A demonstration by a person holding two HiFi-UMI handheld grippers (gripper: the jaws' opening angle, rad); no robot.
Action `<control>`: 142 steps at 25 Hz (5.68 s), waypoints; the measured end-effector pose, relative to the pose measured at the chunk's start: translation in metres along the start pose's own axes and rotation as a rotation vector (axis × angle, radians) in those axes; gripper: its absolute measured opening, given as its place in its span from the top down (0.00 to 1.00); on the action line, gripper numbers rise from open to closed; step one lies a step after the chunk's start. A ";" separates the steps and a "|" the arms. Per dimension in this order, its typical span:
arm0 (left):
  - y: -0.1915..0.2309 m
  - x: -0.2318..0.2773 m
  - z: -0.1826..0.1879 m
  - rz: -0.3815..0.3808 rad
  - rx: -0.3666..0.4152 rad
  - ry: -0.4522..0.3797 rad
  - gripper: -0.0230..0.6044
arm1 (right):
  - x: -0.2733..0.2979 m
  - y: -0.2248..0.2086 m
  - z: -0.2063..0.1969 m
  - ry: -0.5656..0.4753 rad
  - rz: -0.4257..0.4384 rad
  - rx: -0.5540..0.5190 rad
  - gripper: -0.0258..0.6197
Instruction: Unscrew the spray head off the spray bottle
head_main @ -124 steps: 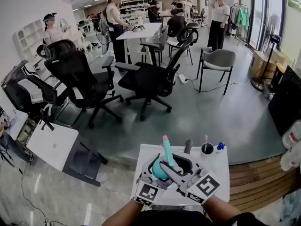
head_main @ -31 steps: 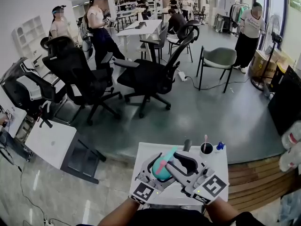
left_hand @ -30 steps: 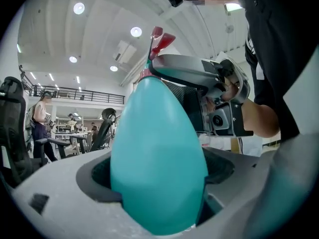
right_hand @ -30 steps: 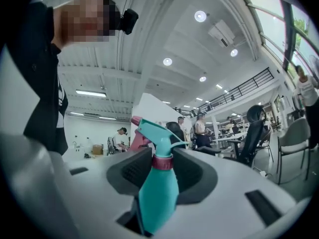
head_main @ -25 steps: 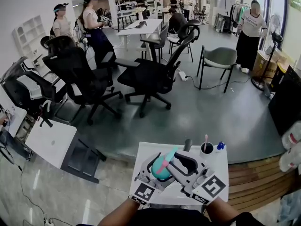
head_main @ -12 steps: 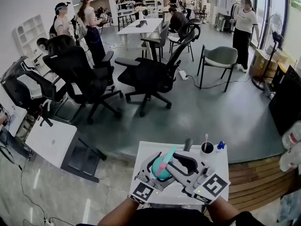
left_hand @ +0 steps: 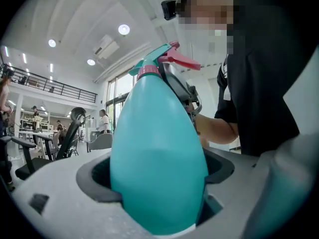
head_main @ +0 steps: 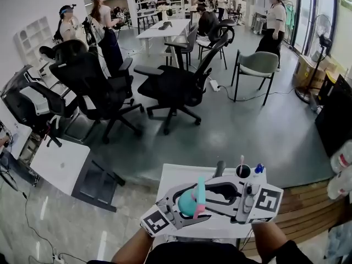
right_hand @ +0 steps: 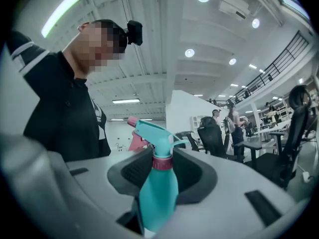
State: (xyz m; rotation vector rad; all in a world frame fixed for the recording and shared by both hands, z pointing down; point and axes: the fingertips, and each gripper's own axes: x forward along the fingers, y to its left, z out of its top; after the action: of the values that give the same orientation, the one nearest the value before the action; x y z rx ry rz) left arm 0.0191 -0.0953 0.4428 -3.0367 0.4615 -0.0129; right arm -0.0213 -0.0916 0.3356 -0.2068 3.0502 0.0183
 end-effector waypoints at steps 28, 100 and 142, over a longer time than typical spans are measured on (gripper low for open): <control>0.069 0.000 -0.051 0.417 0.105 0.216 0.24 | 0.010 -0.039 -0.035 0.021 -0.489 -0.017 0.75; -0.024 -0.001 -0.005 -0.102 -0.054 0.016 0.23 | -0.003 0.015 -0.005 -0.060 -0.070 -0.019 0.69; 0.001 -0.002 -0.083 0.018 -0.042 0.205 0.24 | -0.034 -0.019 0.034 -0.252 -0.319 0.001 0.74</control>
State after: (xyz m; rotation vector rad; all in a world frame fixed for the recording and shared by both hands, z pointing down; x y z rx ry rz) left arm 0.0151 -0.1007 0.5252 -3.0857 0.5087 -0.3204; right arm 0.0181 -0.1057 0.3049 -0.6362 2.7328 0.0204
